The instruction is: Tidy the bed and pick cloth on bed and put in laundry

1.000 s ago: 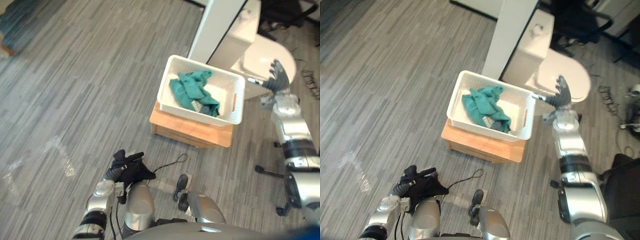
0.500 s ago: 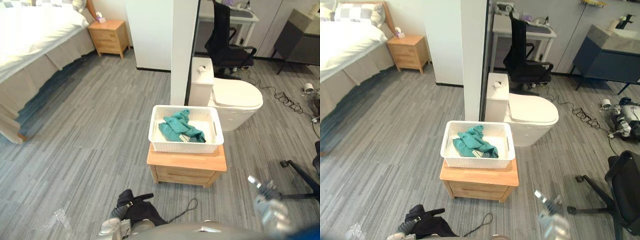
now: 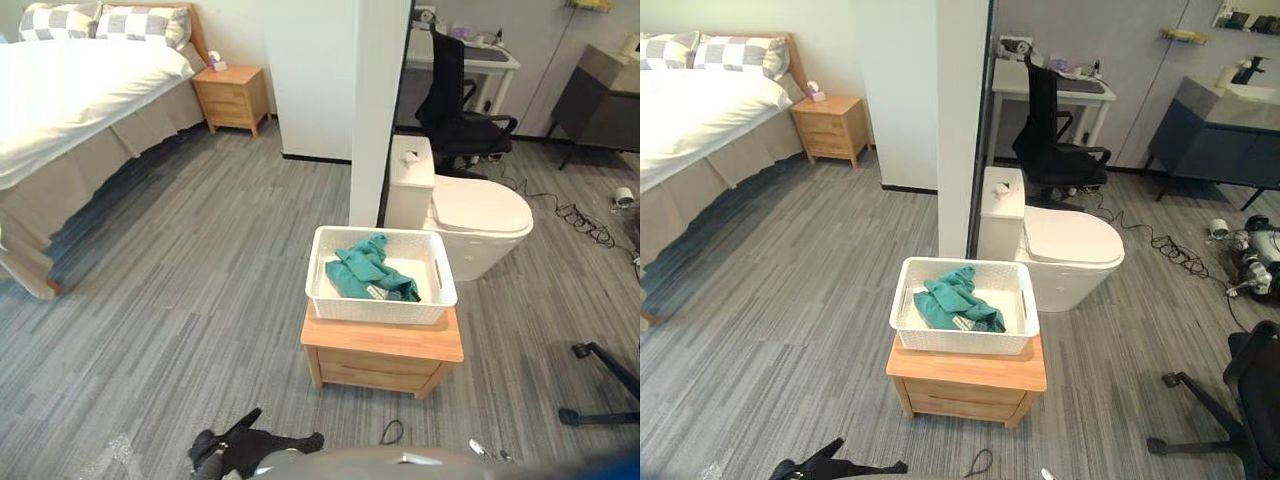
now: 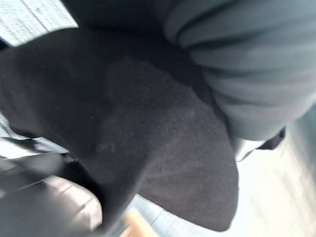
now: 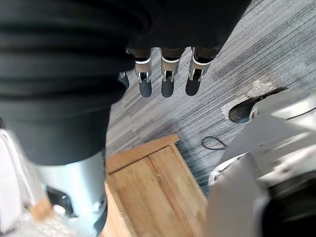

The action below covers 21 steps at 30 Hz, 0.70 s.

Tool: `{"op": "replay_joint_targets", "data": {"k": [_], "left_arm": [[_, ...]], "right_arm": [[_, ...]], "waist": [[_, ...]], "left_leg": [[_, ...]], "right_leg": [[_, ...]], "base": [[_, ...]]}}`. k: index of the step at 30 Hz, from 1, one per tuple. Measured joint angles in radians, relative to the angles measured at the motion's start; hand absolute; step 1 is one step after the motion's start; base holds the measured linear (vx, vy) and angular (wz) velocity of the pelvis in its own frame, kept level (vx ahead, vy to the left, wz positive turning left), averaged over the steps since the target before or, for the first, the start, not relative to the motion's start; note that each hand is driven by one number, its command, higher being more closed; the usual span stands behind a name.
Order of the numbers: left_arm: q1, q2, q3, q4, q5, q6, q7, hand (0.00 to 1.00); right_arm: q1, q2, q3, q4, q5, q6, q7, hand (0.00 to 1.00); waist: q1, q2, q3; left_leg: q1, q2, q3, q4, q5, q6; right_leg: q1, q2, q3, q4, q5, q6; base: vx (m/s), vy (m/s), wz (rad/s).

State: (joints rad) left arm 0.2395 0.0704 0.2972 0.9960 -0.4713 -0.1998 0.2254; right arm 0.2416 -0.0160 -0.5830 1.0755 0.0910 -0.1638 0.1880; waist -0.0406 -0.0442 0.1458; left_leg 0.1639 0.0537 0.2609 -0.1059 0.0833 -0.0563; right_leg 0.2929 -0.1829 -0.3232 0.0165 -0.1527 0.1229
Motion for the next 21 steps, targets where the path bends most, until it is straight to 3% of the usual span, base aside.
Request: {"op": "replay_joint_targets", "data": {"k": [4, 7, 12, 16, 19, 21], "left_arm": [[-0.011, -0.012, 0.081, -0.075, -0.148, -0.115, 0.019, 1.00], [-0.029, 0.005, 0.137, -0.191, -0.235, -0.236, -0.033, 1.00], [-0.098, 0.102, 0.146, -0.355, -0.170, -0.337, -0.053, 1.00], [-0.182, 0.221, 0.092, -0.422, -0.016, -0.424, -0.009, 1.00], [-0.255, 0.294, 0.053, -0.448, 0.094, -0.422, 0.044, 1.00], [-0.381, 0.409, 0.037, -0.454, 0.134, -0.381, 0.065, 1.00]], "right_arm": [[-0.011, 0.002, 0.005, 0.022, -0.014, -0.021, 0.015, 0.00], [-0.036, 0.000, 0.014, 0.023, -0.001, -0.024, 0.031, 0.00], [-0.059, -0.002, 0.047, 0.026, 0.030, -0.022, 0.031, 0.00], [-0.072, -0.002, 0.055, 0.025, 0.135, -0.007, 0.010, 0.00], [-0.071, -0.001, 0.054, 0.021, 0.135, 0.006, 0.002, 0.00], [-0.068, 0.002, 0.049, 0.021, 0.126, 0.005, 0.002, 0.00]], "waist": [[0.001, 0.007, 0.006], [0.005, 0.012, 0.022], [0.033, 0.010, 0.038], [0.030, 0.040, 0.050], [0.030, 0.054, 0.054], [0.025, 0.050, 0.052]], "left_leg": [[-0.012, -0.027, -0.054, 0.000, -0.004, 0.007], [-0.011, -0.052, -0.090, 0.000, -0.013, 0.011], [-0.006, -0.057, -0.109, 0.001, -0.022, 0.012], [0.008, -0.018, -0.092, 0.007, -0.024, 0.012], [0.038, 0.016, -0.043, 0.008, -0.024, 0.011], [0.053, 0.023, -0.007, 0.008, -0.024, 0.011]], "right_leg": [[0.020, -0.019, -0.064, -0.002, -0.020, 0.012], [0.047, -0.036, -0.108, 0.000, -0.027, 0.015], [0.068, -0.036, -0.130, -0.003, -0.023, 0.012], [0.065, -0.006, -0.118, 0.018, 0.020, -0.027], [0.065, 0.013, -0.087, 0.036, 0.062, -0.039], [0.061, 0.016, -0.045, 0.035, 0.066, -0.036]], "base": [[0.10, -0.007, 0.47], [0.15, -0.030, 0.36], [0.15, -0.058, 0.15], [0.13, -0.050, 0.00], [0.09, -0.004, -0.26], [0.08, -0.040, -0.43]]}}
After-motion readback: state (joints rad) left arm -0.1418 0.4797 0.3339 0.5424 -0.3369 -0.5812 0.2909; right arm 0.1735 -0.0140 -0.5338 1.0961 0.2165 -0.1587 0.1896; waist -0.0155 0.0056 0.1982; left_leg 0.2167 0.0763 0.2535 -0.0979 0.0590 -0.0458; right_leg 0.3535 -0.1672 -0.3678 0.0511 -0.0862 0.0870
